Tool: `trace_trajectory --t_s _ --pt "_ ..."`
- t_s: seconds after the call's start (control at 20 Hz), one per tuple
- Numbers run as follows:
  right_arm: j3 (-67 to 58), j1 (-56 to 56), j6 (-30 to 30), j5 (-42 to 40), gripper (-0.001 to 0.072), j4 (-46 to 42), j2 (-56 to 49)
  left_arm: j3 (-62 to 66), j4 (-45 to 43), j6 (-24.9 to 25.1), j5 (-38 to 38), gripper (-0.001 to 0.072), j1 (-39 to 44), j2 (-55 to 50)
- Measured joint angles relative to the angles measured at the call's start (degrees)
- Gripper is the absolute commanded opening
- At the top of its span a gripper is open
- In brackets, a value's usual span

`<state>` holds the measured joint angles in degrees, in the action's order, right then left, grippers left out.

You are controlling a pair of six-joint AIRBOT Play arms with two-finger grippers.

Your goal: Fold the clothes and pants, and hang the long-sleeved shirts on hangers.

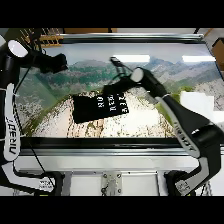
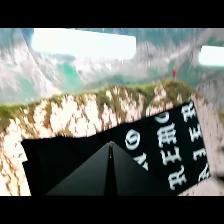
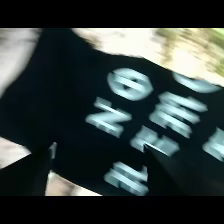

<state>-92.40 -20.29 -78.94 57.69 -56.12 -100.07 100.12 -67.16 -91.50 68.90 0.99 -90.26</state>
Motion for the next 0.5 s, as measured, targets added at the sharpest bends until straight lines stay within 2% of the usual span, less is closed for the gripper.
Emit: trace_trajectory --t_s 0.1,0.25,0.5 --pt "5.42 7.96 -1.14 1.75 0.072 -0.42 0.96 -6.49 -0.74 0.66 -1.92 0.0004 2.64 2.97" --pt "9.31 16.59 -1.16 3.93 0.072 3.78 -1.38 -13.79 -1.44 1.4 -4.92 0.0005 6.64 5.88" --pt "10.84 18.73 3.85 5.38 0.0718 16.2 -7.93 -17.73 -1.7 1.86 -7.45 0.0004 10.71 7.02"
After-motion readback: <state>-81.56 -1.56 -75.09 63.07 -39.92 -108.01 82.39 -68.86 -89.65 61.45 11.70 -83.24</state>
